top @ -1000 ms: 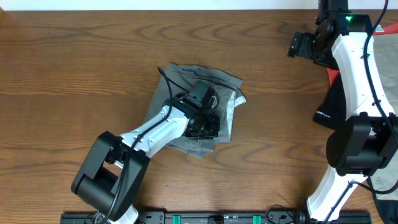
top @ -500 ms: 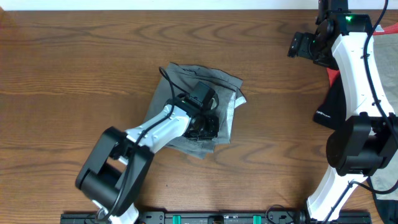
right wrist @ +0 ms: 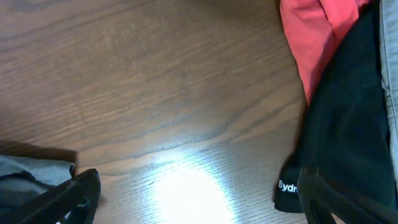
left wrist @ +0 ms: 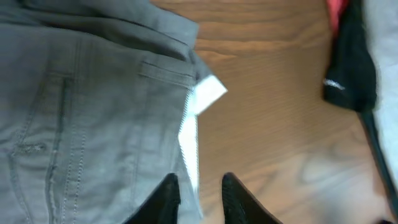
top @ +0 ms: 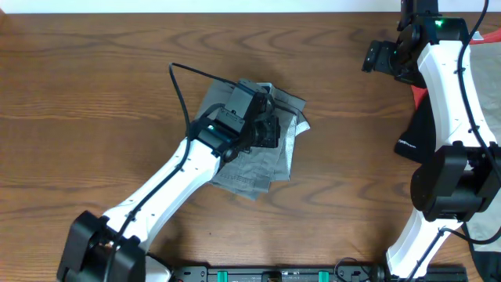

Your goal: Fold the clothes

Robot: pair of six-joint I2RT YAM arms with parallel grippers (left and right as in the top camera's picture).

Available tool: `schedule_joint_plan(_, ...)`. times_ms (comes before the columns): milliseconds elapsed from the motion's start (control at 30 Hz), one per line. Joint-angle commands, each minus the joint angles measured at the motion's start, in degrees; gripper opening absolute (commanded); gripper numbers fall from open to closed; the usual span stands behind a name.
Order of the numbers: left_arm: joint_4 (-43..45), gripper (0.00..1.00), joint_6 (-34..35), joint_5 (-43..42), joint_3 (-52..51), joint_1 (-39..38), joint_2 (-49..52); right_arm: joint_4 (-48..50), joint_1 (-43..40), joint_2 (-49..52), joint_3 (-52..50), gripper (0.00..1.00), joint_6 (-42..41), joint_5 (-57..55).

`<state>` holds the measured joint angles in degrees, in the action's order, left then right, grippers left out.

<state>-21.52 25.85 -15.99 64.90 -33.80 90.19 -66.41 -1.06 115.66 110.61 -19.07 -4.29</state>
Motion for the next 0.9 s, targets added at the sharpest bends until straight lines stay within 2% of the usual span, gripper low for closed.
schedule_joint_plan(0,2.25,0.31,-0.5,3.89,0.22,0.13,3.45,-0.04,-0.37,-0.15,-0.26,0.99,-0.81,0.02)
schedule_joint_plan(333,10.16,0.33,-1.11,3.8,0.22,0.22,15.17,-0.04,-0.37,-0.15,-0.26,0.99,-0.81,0.02)
schedule_joint_plan(600,11.41,0.32,-3.76,3.65,0.22,0.35,16.37,-0.04,-0.37,-0.15,-0.26,0.99,-0.81,0.02)
schedule_joint_plan(700,11.63,0.31,-4.79,3.65,0.22,0.35,16.39,-0.04,-0.37,-0.15,-0.26,0.99,-0.81,0.02)
schedule_joint_plan(867,13.57,0.22,-4.83,3.65,0.22,0.35,16.65,-0.04,-0.37,-0.15,-0.26,0.99,-0.81,0.02)
